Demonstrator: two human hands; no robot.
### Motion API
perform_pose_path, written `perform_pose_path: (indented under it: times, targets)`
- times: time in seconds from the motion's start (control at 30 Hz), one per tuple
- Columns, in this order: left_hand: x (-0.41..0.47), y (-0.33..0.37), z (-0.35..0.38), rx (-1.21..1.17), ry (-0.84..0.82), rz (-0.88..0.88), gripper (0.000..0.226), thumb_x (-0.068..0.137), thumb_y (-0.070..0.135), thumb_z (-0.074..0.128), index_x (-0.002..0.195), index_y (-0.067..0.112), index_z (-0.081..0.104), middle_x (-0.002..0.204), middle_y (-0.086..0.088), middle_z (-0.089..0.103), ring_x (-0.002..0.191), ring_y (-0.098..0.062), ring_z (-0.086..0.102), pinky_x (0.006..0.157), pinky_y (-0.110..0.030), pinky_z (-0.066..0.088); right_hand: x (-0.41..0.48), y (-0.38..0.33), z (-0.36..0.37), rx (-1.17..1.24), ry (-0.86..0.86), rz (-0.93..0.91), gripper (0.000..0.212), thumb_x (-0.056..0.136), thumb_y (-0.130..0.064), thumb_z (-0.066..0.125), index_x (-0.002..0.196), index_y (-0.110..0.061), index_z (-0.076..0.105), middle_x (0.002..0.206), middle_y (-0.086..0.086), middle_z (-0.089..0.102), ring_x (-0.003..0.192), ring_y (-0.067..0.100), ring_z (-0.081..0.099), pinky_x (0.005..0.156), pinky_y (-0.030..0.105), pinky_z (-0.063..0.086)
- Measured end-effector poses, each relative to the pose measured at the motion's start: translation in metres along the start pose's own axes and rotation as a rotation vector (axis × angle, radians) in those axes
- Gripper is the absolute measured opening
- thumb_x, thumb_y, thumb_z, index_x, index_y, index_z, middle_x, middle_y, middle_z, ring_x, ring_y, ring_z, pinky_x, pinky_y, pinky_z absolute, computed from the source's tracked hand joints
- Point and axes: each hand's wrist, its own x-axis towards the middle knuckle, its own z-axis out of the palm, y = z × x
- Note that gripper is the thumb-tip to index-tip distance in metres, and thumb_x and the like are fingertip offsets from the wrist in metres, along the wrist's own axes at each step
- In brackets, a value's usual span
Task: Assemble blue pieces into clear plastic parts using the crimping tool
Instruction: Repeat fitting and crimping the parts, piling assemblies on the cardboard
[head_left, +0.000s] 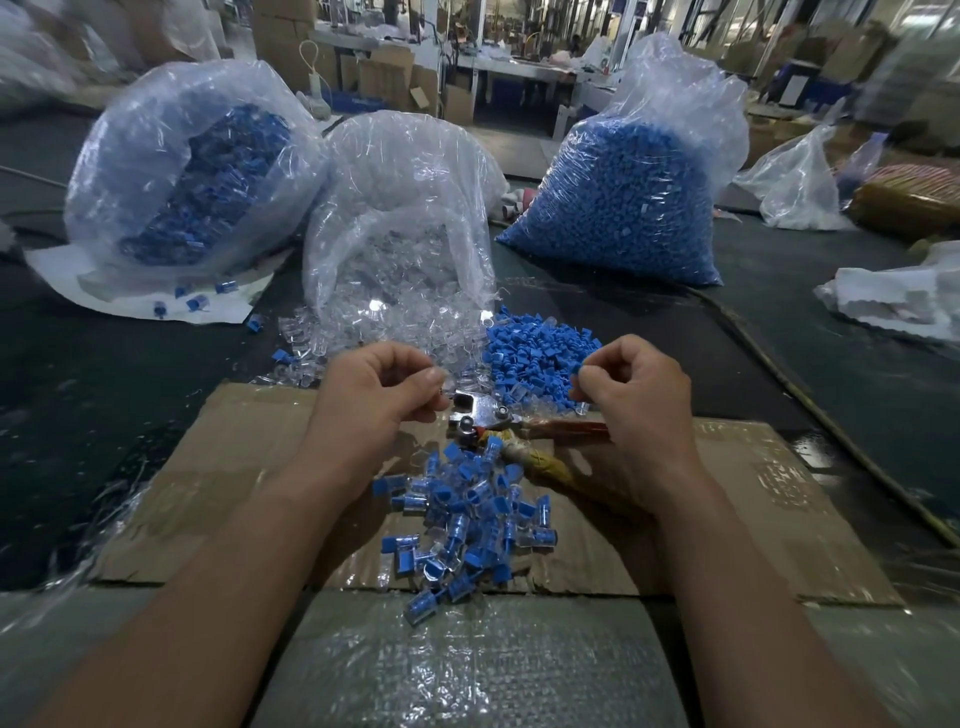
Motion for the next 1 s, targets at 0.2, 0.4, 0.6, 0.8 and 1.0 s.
perform_pose_path:
  times: [0.2,0.4,0.6,0.8,1.0]
  targets:
    - [-0.004,0.003,0.007,-0.049,-0.049,-0.023,0.01,0.084,0.001,0.058,0.077,0.008,0.059,0.06,-0.001,0.068,0.06,-0.01,0.067,0.054,-0.018,0.053,-0.026,-0.025,0.021,0.063,-0.149,-0.205,0.026,0.076,-0.005,0.064,0.065,-0.026,0.055,0.063,-0.006,0.06,0.061,0.007,0.059,0.059,0.021,0.051]
    - [-0.008,0.008,0.01,0.034,-0.038,0.054,0.02,0.078,-0.007,0.063,0.077,0.013,0.06,0.073,-0.008,0.066,0.061,-0.007,0.066,0.056,-0.012,0.05,-0.032,-0.028,0.03,0.046,-0.229,-0.279,0.027,0.079,-0.008,0.065,0.064,-0.026,0.052,0.06,-0.01,0.055,0.058,0.002,0.053,0.054,0.014,0.045]
    - [-0.01,0.008,0.01,0.069,-0.076,0.107,0.023,0.076,-0.004,0.066,0.078,0.019,0.063,0.074,-0.003,0.068,0.066,-0.011,0.066,0.059,-0.014,0.052,-0.033,-0.028,0.032,-0.02,-0.205,-0.279,0.027,0.077,-0.011,0.064,0.064,-0.028,0.049,0.059,-0.012,0.052,0.059,-0.003,0.051,0.054,0.011,0.043]
    - [-0.008,0.005,0.01,0.091,-0.095,0.106,0.027,0.074,-0.003,0.067,0.073,0.023,0.064,0.071,0.002,0.07,0.062,-0.009,0.066,0.059,-0.015,0.053,-0.034,-0.028,0.033,-0.024,-0.217,-0.259,0.023,0.077,-0.014,0.064,0.065,-0.027,0.05,0.059,-0.012,0.053,0.061,-0.003,0.052,0.054,0.011,0.043]
    - [-0.008,0.006,0.011,0.095,-0.101,0.117,0.026,0.075,-0.002,0.067,0.073,0.023,0.064,0.068,0.007,0.069,0.06,-0.006,0.065,0.057,-0.014,0.052,-0.034,-0.027,0.032,-0.004,-0.214,-0.249,0.022,0.076,-0.016,0.064,0.064,-0.028,0.05,0.059,-0.012,0.054,0.06,-0.004,0.053,0.053,0.009,0.043]
